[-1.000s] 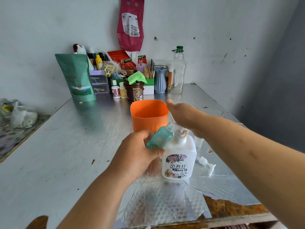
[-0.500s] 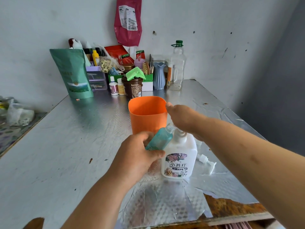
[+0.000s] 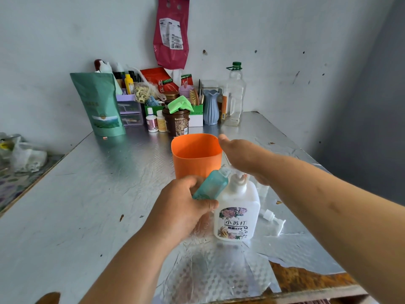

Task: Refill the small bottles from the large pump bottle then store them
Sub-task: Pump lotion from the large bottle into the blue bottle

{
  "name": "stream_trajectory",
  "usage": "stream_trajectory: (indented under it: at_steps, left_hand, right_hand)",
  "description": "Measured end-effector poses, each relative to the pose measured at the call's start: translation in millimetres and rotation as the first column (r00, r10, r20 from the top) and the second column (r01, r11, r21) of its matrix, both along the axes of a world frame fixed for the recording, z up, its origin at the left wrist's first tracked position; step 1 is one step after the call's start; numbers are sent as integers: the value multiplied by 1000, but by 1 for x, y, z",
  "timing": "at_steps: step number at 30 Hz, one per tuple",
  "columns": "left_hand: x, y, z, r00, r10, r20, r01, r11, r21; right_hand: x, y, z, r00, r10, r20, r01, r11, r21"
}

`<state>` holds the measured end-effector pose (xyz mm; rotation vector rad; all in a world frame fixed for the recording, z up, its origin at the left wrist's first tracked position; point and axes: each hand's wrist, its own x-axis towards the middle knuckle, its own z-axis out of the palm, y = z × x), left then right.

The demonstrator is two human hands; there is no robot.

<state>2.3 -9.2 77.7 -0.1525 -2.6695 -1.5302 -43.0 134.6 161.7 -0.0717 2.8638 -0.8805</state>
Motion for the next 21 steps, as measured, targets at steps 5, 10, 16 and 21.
stream_trajectory:
  at_steps: [5,10,16,21]
  left_hand:
    - [-1,-2,-3,1000,-12,1,12,1000,16]
    - [-4,-3,-8,1000,-12,-3,12,1000,29]
    - [-2,-3,-12,1000,0,11,0,1000,-10]
    - [1,-3,-7,1000,-4,-2,4,1000,-11]
  right_hand:
    - [-9,0,-7,998,-56,13,57,997,-60]
    - [-13,3,-16,997,-73,-22,72,996,-56]
    - [-9,-2,-24,982,-187,-5,185,974,-128]
    - [-12,3,-22,985,-150,81,168,941,-294]
